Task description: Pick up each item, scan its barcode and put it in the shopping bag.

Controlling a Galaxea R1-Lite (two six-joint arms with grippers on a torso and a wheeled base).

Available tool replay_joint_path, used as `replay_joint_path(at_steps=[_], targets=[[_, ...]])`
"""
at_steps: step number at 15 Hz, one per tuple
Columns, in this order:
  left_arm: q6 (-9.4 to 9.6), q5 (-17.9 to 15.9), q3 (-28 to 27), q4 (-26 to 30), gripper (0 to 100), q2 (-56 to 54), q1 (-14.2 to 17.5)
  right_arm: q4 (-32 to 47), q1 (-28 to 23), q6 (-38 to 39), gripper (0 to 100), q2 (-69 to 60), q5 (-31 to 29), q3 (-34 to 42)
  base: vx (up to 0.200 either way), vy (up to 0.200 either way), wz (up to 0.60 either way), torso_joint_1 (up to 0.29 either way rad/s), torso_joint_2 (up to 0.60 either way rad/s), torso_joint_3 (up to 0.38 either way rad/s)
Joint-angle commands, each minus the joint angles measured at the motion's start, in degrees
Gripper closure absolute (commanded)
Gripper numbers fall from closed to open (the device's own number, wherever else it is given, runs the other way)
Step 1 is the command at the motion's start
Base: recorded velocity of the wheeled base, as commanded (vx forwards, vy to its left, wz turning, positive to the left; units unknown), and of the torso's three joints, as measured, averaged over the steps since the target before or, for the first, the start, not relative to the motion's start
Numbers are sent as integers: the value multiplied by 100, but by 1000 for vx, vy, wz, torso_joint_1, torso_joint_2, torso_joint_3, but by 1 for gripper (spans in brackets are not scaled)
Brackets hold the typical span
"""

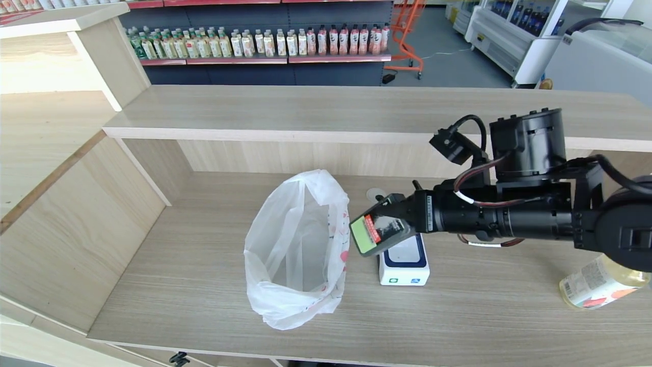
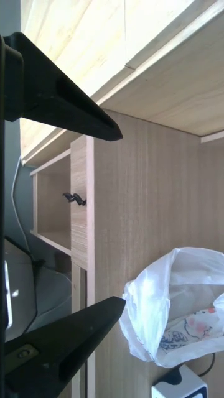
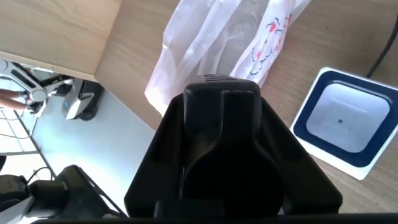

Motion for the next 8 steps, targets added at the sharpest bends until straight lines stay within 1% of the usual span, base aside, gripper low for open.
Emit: replay_joint_path(at_steps=[1,3,5,8], targets=[[-1,1,-1,0,0,9,1,-39,131,36,100,855,14,-419,0,0,0,0,0,0],[-1,1,-1,0,0,9,1,-338,166,27,100,1364,14,-638,0,0,0,0,0,0],[-1,1,-1,0,0,9,1,-531,228,1,100,1654,32,-682,0,0,0,0,0,0],[-1,1,-1,0,0,9,1,-1059,263,-26,100,2155,40,-735,0,0,0,0,0,0]])
